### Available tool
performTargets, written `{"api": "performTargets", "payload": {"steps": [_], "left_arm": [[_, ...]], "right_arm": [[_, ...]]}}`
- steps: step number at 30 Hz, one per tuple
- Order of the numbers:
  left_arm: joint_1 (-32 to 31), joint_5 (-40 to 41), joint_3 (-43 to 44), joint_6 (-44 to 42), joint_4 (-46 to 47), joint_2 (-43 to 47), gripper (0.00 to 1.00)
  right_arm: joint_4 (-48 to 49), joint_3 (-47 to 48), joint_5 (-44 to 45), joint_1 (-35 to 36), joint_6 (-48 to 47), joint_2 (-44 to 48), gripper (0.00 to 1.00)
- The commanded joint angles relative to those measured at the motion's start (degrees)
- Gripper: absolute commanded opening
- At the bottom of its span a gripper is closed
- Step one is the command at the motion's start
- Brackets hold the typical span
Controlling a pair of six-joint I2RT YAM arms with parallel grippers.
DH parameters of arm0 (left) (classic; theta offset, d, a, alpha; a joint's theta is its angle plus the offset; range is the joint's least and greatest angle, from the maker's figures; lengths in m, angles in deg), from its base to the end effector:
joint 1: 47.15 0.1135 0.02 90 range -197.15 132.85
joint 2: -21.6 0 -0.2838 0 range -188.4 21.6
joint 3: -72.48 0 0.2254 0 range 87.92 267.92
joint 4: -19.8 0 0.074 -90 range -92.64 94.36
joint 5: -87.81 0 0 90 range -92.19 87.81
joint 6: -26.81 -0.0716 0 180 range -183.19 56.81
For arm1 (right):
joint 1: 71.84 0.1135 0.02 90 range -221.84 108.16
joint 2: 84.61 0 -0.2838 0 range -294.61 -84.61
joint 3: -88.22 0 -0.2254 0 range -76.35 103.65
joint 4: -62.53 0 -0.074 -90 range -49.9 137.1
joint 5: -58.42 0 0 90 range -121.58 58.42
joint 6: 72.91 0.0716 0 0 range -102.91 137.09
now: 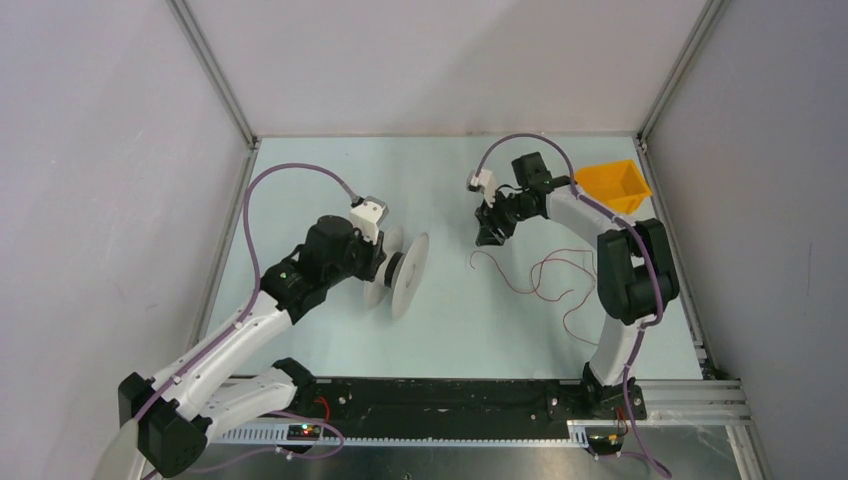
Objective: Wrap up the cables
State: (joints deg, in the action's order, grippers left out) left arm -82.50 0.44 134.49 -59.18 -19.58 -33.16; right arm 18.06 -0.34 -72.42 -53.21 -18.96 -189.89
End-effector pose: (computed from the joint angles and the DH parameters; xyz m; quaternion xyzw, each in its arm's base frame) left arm 0.1675 -0.1148 0.2963 0.2256 0.8454 -0.1440 0.4622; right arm 0.3461 0.1661 0.2243 -0.4987 0.7571 0.2930 0.3038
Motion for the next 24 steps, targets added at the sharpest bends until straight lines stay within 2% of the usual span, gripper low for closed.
{"api": "performTargets", "payload": {"steps": [1, 4, 10, 20, 22, 23, 24], "left_arm": [[-0.4, -1.2, 0.1, -1.6, 2.4, 0.2, 0.28], [-0.4, -1.9, 0.0, -2.2, 2.5, 0.2, 0.29], [-0.4, -2.2, -0.3, -3.2, 2.5, 0.6, 0.28], [-0.4, -4.4, -0.5, -3.7, 2.6, 0.8, 0.22], [-0.4, -4.6, -0.4, -3.7, 2.5, 0.9, 0.2], [-0.4, -4.6, -0.4, -3.7, 2.5, 0.9, 0.18], [-0.4, -4.8, -0.4, -3.7, 2.5, 1.0, 0.17]], "right_arm": [[-8.5, 3.7, 0.7, 0.2, -16.5, -2.2, 0.51], [-11.5, 4.4, 1.0, 0.0, -22.5, -4.1, 0.51], [-12.2, 5.6, 2.3, 1.2, -26.6, -7.8, 0.51], [-11.4, 8.6, 7.1, 4.0, -25.7, -11.6, 0.47], [-11.9, 8.6, 6.7, 4.0, -25.8, -11.5, 0.4], [-12.2, 8.6, 6.6, 4.0, -25.8, -11.3, 0.31], [-12.3, 8.6, 6.3, 4.0, -25.7, -11.2, 0.26]]}}
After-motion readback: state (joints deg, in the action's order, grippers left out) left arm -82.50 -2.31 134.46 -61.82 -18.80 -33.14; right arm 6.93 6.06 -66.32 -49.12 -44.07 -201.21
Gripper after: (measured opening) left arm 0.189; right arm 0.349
